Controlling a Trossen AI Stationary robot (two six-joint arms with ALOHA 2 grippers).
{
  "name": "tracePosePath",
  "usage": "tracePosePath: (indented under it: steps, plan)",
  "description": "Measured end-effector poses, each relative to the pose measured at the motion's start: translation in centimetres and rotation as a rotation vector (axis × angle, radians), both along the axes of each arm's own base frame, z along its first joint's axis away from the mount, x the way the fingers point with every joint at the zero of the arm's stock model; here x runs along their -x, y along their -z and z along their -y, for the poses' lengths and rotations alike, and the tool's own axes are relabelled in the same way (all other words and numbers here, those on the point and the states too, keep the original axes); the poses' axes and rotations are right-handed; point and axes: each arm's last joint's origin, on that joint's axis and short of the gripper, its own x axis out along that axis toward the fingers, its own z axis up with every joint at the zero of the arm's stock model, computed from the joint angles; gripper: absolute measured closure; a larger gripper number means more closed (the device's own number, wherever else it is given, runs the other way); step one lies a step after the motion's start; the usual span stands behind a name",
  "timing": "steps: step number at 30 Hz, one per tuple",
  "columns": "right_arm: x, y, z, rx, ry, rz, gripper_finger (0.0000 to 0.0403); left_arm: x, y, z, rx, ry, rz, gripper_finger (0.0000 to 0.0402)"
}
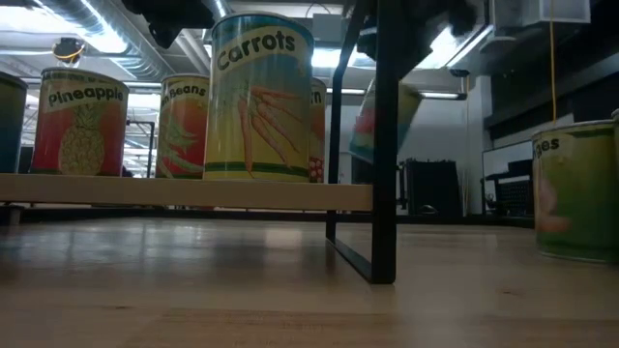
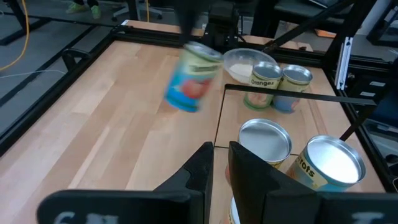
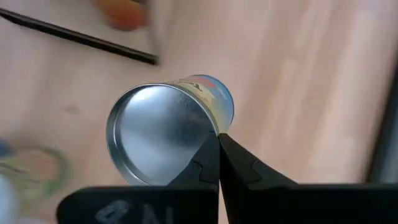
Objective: Pick and place cans onto a shelf
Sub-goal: Put the tomato can on the shelf
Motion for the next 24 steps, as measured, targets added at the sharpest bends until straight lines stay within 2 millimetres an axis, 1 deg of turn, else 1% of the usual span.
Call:
tracePosePath:
  steps: [2,4,8,11,14,19,24]
  plan:
    - [-0.5,-0.1,1.7,0.039,-0.018,0.033,0.0402,0.0,0.0,0.0,0.0,0.0,0.0,0.0358]
    - [-1.0,0.2,3.2,0.078,-0.047,0.04,0.0402,0.0,0.0,0.0,0.0,-0.001,0.002,0.0358]
    - [-2.3,1.8,5.8,0.124,-0.126,0.051,0.0402,0.0,0.0,0.0,0.001,0.0,0.003,0.0358]
    - [-3.1,3.3,7.1,0.115,-0.173,0.048,0.0402,0.0,0.0,0.0,0.001,0.0,0.003,0.0358]
    - [-3.7,4.8,7.7,0.075,-0.197,0.024,0.0401,0.0,0.0,0.0,0.001,-0.001,0.002,0.0358]
    - [-4.4,6.5,7.9,0.053,-0.233,-0.017,0.04,0.0,0.0,0.0,0.0,-0.002,0.003,0.0358]
    - [-4.7,7.3,7.9,0.043,-0.237,-0.038,0.0399,0.0,0.0,0.0,-0.002,-0.009,0.003,0.0358]
